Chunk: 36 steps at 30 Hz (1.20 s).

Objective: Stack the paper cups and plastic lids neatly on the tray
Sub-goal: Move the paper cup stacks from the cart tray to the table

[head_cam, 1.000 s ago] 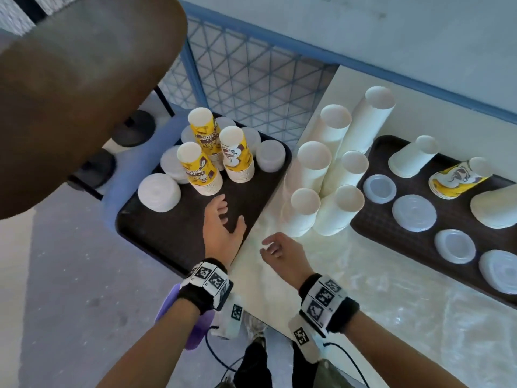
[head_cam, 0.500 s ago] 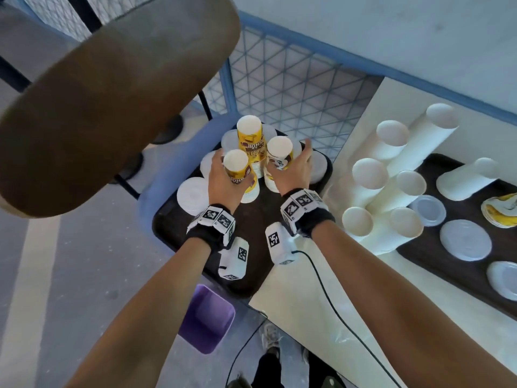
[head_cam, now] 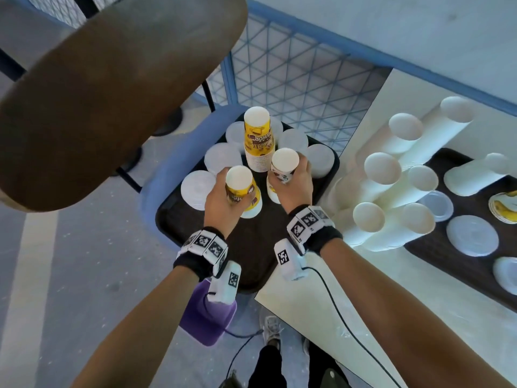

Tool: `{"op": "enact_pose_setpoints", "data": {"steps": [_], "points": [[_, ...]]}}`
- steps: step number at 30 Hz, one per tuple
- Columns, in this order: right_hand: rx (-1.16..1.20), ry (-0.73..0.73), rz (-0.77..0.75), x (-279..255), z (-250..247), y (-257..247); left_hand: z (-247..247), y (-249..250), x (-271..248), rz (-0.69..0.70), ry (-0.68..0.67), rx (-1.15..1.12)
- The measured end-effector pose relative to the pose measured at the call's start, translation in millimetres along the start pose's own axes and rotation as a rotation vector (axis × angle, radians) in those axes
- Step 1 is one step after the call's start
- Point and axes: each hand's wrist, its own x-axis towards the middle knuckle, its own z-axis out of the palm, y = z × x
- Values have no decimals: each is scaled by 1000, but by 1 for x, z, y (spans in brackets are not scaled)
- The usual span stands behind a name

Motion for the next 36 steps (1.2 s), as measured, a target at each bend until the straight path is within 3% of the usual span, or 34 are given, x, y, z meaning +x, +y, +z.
{"op": "enact_pose_setpoints", "data": {"steps": [11, 21, 31, 36], "points": [[1, -147, -83, -77, -7, 20, -15, -25, -63, -20, 30, -59], [-14, -278, 170, -70, 3, 45, 4, -55, -66, -262, -35, -117], [29, -261, 148, -76, 3, 43, 8, -58, -68, -261, 17, -71], [158, -187, 163, -100, -25, 45, 6, -50, -74, -230, 31, -142]]}}
